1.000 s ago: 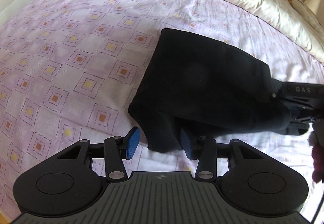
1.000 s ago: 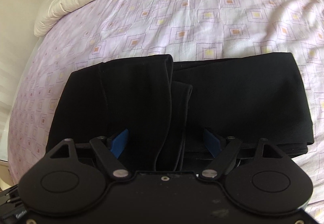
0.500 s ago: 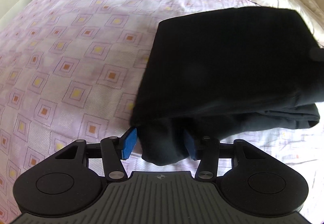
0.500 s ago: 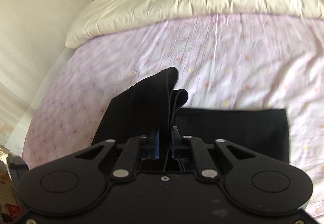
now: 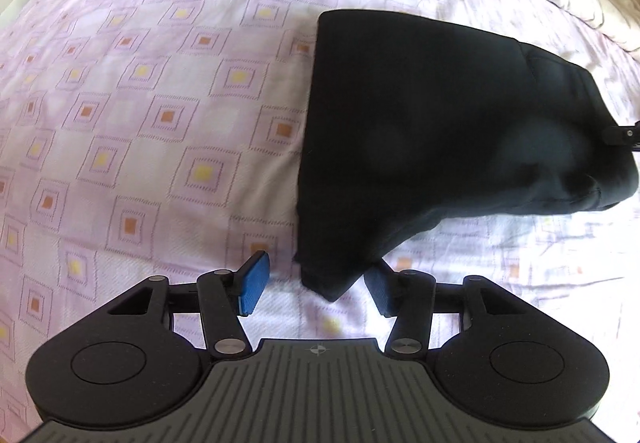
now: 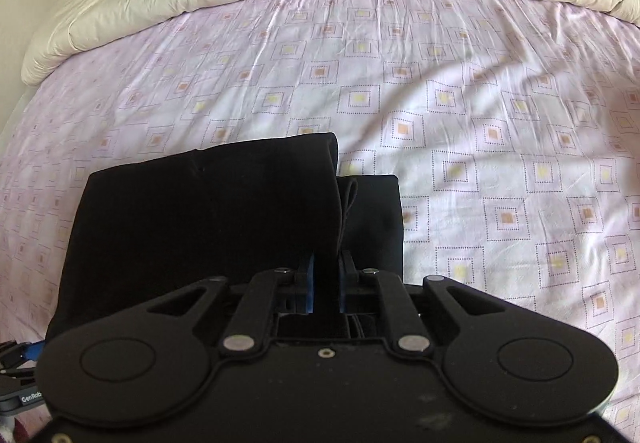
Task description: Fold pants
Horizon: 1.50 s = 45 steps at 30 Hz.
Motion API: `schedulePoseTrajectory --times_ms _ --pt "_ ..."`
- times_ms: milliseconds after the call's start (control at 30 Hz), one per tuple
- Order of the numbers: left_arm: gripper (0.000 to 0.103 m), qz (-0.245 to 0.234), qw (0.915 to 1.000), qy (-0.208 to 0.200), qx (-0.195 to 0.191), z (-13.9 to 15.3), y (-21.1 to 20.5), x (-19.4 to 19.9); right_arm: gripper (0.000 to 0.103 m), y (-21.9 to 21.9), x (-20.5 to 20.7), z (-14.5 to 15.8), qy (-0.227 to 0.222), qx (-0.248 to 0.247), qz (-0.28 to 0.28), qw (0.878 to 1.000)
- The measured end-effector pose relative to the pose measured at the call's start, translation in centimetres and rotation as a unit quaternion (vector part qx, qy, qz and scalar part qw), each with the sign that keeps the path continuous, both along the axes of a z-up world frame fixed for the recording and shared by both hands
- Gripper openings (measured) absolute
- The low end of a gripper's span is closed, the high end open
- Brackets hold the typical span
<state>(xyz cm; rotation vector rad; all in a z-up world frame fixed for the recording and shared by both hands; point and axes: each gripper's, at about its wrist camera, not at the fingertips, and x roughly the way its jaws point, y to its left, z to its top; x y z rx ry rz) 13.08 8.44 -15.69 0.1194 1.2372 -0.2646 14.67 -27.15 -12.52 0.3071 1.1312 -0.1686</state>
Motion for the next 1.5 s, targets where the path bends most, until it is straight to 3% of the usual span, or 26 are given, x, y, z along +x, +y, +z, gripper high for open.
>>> schedulePoseTrajectory --times_ms 267,367,500,600,700,867,933,1033,1167,1267,1367,1500 --pt "0.050 -0.043 0.9987 -0.025 -0.007 4.3 1.3 -1.9 0.012 0.6 -0.4 0.0 0.001 -0.035 0.004 0.999" --pt "0.050 -0.047 0.9976 -0.041 -0.031 6.2 0.8 -1.8 0.016 -0.1 -0.1 -0.9 0.021 -0.021 -0.002 1.000" --pt "0.050 -0.048 0.9946 -0.069 -0.060 8.3 -0.7 -0.7 0.023 -0.6 -0.3 0.6 0.008 -0.020 -0.017 1.000" --pt "0.050 -0.051 0.9935 -0.074 -0.070 7.9 -2.2 1.2 0.028 -0.4 -1.1 2.6 -0.031 -0.040 -0.027 0.998" --pt "0.050 -0.050 0.9941 -0.067 -0.069 6.4 -3.6 2.6 0.028 0.2 -1.6 3.4 -0.050 -0.030 -0.019 0.998" --pt "0.050 -0.079 0.9966 -0.010 -0.024 2.6 -4.9 2.2 0.028 1.8 -2.7 -0.7 0.038 -0.046 0.010 0.998" --pt "0.050 -0.079 0.9966 0.024 -0.008 0.7 -4.5 2.1 0.028 2.0 -3.5 -1.6 0.050 -0.043 0.010 0.998" --pt "0.050 -0.070 0.9970 0.026 -0.021 1.6 -3.7 2.3 0.029 1.7 -4.0 -0.8 0.040 -0.032 -0.009 0.999" --pt "0.050 -0.064 0.9968 -0.021 -0.042 5.3 -3.5 3.0 0.029 1.4 -4.2 2.4 -0.028 -0.060 -0.029 0.997" --pt "0.050 -0.067 0.9954 -0.042 -0.055 6.7 -4.4 4.4 0.029 1.3 -2.8 3.7 -0.067 -0.045 -0.023 0.996" --pt "0.050 -0.063 0.9958 -0.043 -0.051 5.9 -6.2 6.7 0.029 1.7 -0.5 3.4 -0.072 -0.023 -0.003 0.997" --pt "0.050 -0.063 0.9968 -0.033 -0.035 3.7 -8.5 9.6 0.029 2.0 2.5 1.2 -0.046 -0.033 0.019 0.998"
